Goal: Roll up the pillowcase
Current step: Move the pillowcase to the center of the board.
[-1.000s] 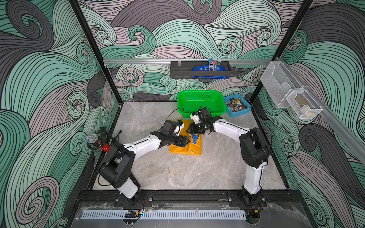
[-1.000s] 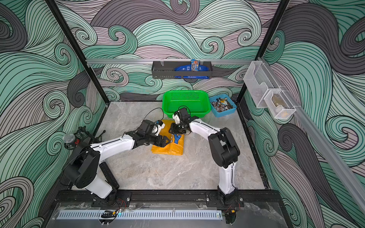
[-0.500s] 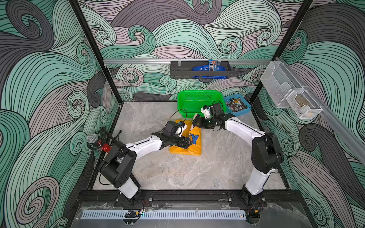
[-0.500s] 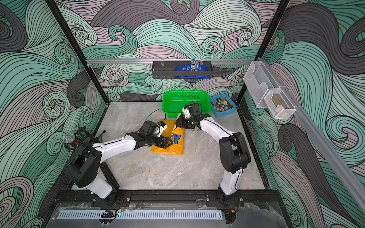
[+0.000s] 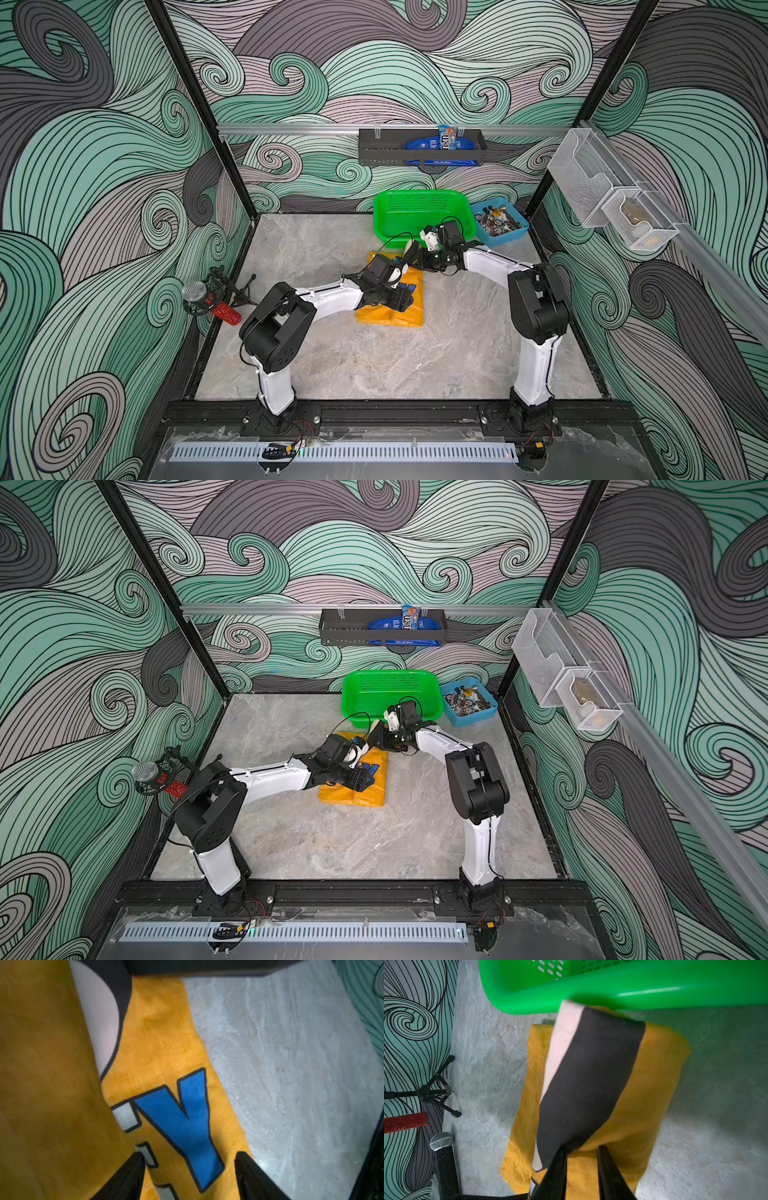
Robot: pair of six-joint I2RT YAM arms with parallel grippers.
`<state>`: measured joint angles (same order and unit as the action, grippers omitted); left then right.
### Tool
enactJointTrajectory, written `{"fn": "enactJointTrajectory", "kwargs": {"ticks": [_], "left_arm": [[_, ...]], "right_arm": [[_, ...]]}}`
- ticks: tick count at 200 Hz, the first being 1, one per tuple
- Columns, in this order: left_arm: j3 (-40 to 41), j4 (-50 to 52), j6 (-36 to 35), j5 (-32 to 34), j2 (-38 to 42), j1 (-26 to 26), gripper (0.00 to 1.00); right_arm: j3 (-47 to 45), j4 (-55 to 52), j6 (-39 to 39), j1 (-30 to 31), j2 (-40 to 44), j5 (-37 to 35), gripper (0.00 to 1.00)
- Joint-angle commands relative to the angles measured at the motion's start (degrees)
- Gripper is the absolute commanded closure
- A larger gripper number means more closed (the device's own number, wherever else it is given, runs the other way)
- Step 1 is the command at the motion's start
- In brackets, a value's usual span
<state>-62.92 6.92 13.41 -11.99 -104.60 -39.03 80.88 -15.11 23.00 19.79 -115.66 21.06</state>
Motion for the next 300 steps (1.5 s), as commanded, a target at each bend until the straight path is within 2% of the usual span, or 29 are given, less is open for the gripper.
{"fn": "enactJointTrajectory", "kwargs": {"ticks": [1, 65, 110, 155, 211, 235, 265, 285, 300], "left_arm": [[0.0, 2.6, -2.2, 3.9, -0.8, 0.0, 0.3], [6.2, 2.3, -2.0, 4.4, 0.4, -0.1, 0.33], [10.7, 2.8, -0.6, 2.5, 4.4, -0.3, 0.33], [13.3, 2.4, 4.9, -3.0, 8.3, -3.0, 0.35], [16.1, 1.5, 12.8, -4.6, 14.0, -8.8, 0.35], [14.8, 3.4, 12.6, -3.4, 16.8, -9.3, 0.35], [8.5, 8.5, 9.3, -0.5, 17.2, -9.1, 0.34], [7.0, 6.6, 8.3, -2.4, 16.9, -9.1, 0.35], [7.8, 2.6, 7.6, -6.1, 16.3, -9.1, 0.35]], "right_arm": [[1.7, 4.3, 0.5, 0.9, -1.7, 1.8, 0.71], [-1.1, 9.4, 0.4, 3.2, -5.1, 1.1, 0.71], [-5.8, 11.5, 0.5, 4.3, -4.7, 0.5, 0.71], [-13.2, 12.3, 1.0, 5.8, -0.7, 0.1, 0.71], [-21.0, 12.2, 3.0, 5.8, 8.2, 0.6, 0.71], [-19.5, 12.0, 3.2, 5.7, 10.7, 0.6, 0.7], [-15.0, 12.3, 3.8, 5.5, 8.7, 2.9, 0.69], [-12.1, 13.1, 3.8, 5.4, 6.3, 2.7, 0.7], [-10.0, 13.4, 3.7, 5.4, 4.1, 2.7, 0.71]]}}
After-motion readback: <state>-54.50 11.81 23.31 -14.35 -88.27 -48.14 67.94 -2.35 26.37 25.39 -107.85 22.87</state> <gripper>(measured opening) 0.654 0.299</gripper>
